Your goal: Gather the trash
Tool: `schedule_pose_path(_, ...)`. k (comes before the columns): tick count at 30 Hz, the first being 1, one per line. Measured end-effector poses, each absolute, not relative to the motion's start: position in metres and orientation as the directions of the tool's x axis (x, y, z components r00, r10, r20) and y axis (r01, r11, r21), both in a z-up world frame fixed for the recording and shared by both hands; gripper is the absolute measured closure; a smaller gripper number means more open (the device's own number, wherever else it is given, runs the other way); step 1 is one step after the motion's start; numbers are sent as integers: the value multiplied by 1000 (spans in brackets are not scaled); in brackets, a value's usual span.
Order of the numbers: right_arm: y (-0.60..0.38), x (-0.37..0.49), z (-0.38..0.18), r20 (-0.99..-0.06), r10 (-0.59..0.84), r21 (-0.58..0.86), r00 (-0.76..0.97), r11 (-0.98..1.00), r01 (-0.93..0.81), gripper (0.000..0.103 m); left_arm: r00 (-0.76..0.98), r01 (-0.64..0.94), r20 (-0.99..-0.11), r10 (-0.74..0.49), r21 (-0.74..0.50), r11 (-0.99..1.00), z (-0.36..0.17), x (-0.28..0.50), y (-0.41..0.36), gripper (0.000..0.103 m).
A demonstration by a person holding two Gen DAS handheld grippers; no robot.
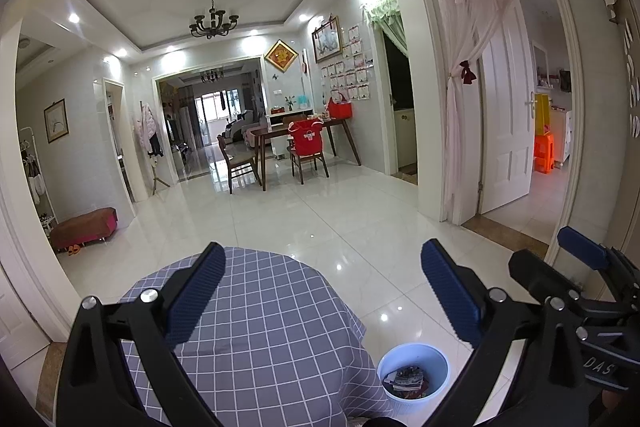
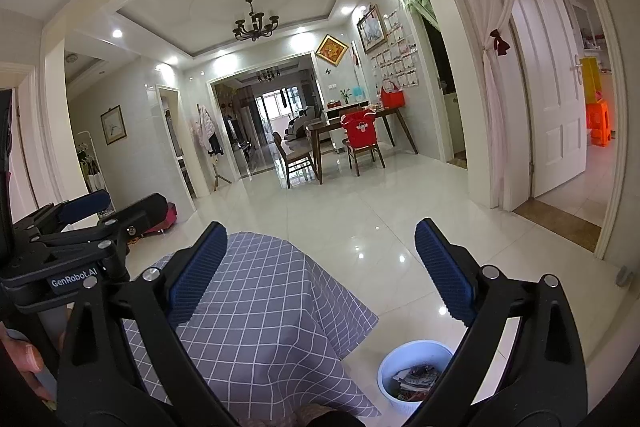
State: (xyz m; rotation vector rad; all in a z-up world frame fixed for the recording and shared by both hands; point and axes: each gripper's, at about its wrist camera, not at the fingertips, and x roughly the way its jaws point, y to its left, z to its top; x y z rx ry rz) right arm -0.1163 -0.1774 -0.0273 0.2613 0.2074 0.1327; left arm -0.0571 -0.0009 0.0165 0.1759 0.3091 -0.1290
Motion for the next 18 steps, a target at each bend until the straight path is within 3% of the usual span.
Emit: schedule_pose_path(18,-171,-114,-31,-197,160,270,967,957,-103,10,941,159,-323,-104,150,976,10,-55,-1,7)
